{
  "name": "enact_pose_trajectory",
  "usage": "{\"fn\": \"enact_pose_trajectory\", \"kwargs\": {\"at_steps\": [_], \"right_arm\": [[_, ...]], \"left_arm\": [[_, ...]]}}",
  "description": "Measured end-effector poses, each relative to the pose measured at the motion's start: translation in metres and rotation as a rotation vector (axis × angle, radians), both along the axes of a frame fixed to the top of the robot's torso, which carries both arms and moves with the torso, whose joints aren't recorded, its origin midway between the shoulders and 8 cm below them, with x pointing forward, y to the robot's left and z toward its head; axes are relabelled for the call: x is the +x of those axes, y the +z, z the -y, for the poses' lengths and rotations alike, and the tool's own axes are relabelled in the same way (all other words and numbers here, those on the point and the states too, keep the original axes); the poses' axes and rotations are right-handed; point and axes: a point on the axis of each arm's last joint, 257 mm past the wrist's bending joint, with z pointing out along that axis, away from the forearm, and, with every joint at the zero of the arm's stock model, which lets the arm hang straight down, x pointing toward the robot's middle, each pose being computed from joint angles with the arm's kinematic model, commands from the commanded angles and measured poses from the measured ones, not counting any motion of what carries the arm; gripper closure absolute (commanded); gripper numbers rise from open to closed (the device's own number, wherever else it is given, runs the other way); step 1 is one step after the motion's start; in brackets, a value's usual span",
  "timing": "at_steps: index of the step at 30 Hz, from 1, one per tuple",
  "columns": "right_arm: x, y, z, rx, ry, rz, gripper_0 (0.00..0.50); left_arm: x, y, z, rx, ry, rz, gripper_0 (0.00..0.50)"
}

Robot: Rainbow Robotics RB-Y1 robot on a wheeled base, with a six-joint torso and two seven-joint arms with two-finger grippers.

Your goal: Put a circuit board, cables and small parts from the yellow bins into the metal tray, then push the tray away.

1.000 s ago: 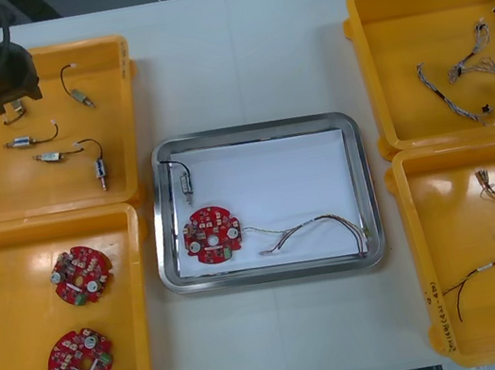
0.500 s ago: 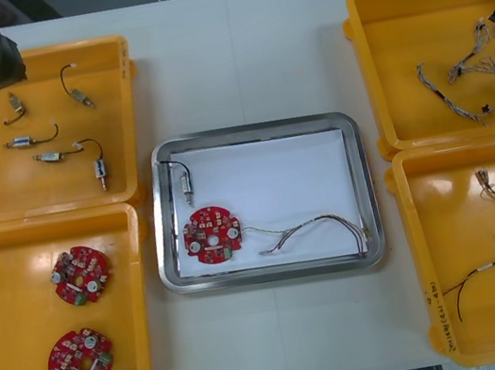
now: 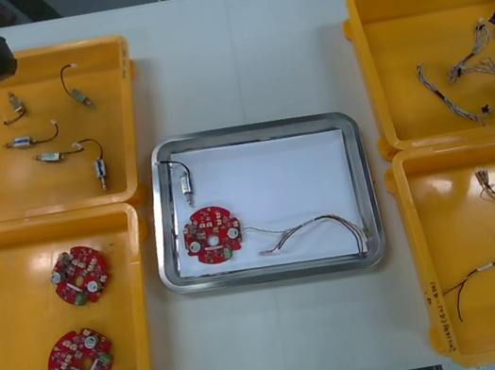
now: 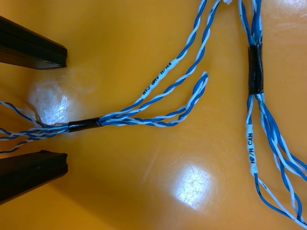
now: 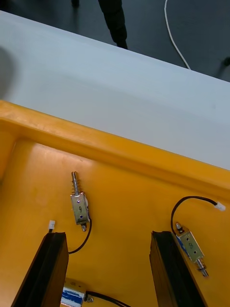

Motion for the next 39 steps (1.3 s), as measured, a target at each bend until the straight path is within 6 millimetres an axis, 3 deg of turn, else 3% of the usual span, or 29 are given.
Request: {"fn": "enact_pose_trajectory", "kwargs": {"at_steps": [12,31,39], "right_arm": [[0.000,-0.001,-0.005,0.021,0.003,-0.002,0.000],[-0.003,-0.002,-0.005,-0.013,0.019,-0.031,0.000],[-0.003,-0.003,-0.005,-0.016,0.018,-0.032,0.000]], "left_arm": [[0.011,-0.012,-0.012,0.022,-0.004,0.028,0.000],[0.023,-0.054,-0.027,0.021,0.026,0.050,0.000],[0.027,-0.069,-0.021,0.031,0.014,0.057,0.000]]}}
